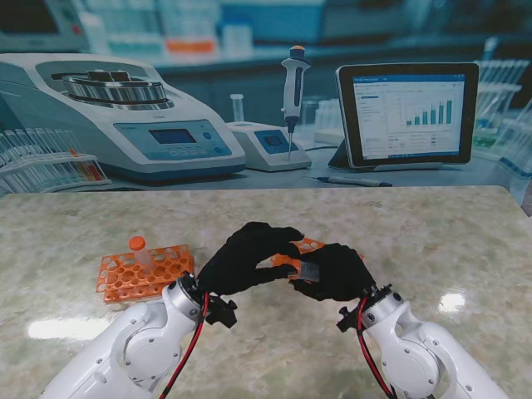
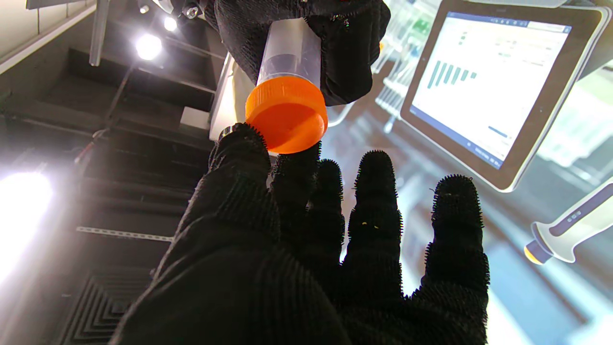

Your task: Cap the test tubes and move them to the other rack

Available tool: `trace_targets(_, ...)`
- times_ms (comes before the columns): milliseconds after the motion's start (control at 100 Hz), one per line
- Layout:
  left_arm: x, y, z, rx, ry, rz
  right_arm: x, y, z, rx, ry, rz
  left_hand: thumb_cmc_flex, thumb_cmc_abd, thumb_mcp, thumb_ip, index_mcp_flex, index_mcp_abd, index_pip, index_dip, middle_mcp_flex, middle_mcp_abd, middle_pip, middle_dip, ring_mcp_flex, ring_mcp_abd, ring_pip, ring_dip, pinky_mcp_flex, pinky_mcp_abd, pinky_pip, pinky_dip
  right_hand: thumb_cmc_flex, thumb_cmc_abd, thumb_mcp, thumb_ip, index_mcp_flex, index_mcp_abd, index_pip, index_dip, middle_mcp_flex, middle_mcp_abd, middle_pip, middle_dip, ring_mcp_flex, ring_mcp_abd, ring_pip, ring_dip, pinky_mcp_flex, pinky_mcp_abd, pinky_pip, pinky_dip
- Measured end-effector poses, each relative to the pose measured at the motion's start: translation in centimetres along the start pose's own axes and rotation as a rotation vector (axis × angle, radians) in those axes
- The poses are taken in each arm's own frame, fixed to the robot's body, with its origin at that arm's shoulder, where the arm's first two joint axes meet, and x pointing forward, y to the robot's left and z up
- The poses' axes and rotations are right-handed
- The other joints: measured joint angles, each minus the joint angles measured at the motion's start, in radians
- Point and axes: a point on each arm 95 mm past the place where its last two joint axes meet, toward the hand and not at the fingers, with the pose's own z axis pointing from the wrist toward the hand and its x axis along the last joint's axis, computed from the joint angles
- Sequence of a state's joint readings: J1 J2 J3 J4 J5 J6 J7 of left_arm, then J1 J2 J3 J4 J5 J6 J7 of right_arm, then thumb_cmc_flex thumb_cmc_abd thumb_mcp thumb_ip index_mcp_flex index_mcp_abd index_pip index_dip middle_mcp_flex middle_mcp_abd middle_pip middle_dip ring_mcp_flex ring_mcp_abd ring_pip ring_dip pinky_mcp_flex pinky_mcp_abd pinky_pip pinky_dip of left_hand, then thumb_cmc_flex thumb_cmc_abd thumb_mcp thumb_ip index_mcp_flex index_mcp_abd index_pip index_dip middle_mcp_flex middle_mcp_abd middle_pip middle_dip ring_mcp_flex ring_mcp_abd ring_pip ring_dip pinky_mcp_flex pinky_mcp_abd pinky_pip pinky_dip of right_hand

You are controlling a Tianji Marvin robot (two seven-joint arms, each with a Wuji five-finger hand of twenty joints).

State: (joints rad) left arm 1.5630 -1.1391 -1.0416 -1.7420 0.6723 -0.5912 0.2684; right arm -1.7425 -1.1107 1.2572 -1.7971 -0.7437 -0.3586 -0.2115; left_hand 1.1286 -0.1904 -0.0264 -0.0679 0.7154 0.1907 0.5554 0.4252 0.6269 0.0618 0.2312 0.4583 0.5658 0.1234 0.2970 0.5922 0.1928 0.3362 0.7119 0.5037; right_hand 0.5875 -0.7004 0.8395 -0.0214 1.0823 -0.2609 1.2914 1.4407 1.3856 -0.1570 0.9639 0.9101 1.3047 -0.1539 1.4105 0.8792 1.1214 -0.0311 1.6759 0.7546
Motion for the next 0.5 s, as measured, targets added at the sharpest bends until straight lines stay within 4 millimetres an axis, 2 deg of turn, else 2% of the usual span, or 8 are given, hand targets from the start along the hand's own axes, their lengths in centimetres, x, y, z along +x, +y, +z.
trace_targets(90,0.0,-0.03,-0.12,0.0,-0.001,-0.001,0.01,-0.01,0.0,-0.001,0.0,-0.001,0.011,0.002,0.0,0.001,0.0,-0.001,0.0,0.0,0.001,0.0,0.0,0.0,0.0,0.0,0.0,0.0,0.0,0.0,0.0,0.0,0.0,0.0,0.0,0.0,0.0,0.0,0.0,0.0,0.0,0.0,0.0,0.0,0.0,0.0,0.0,0.0,0.002,0.0,0.0,0.0)
trace_targets(390,0.08,-0.31,-0.77,0.017,-0.002,-0.005,0.02,0.06,0.0,-0.007,-0.001,-0.002,0.068,0.015,0.041,0.008,0.0,-0.082,-0.033,-0.063,0.011,0.0,0.001,-0.035,0.0,0.0,0.0,0.0,-0.002,0.0,0.0,0.0,0.0,0.0,0.0,0.0,0.0,0.0,-0.01,-0.003,0.0,0.0,0.0,0.0,0.0,0.0,0.0,0.0,0.002,0.0,0.001,0.003)
trace_targets(440,0.08,-0.32,-0.79,0.019,-0.003,-0.007,0.01,0.09,0.0,-0.008,-0.001,-0.002,0.078,0.016,0.043,0.035,0.0,-0.095,-0.039,-0.07,0.011,0.0,0.001,-0.036,0.0,0.0,0.0,0.0,-0.002,0.0,0.0,0.0,0.0,0.0,0.0,0.0,0.0,0.0,-0.01,-0.003,0.0,0.0,0.0,0.0,0.0,0.0,0.0,0.0,0.002,0.0,0.001,0.003)
trace_targets(500,0.07,-0.33,-0.78,0.021,-0.003,-0.01,0.0,0.12,-0.01,-0.009,-0.002,-0.002,0.078,0.016,0.043,0.035,0.001,-0.111,-0.042,-0.075,0.011,0.0,0.001,-0.036,0.0,0.0,0.0,0.0,-0.003,0.0,0.0,0.0,0.0,0.0,0.0,0.0,0.0,0.0,-0.01,-0.003,0.0,0.0,0.0,0.0,0.0,0.0,0.0,0.0,0.002,0.0,0.001,0.003)
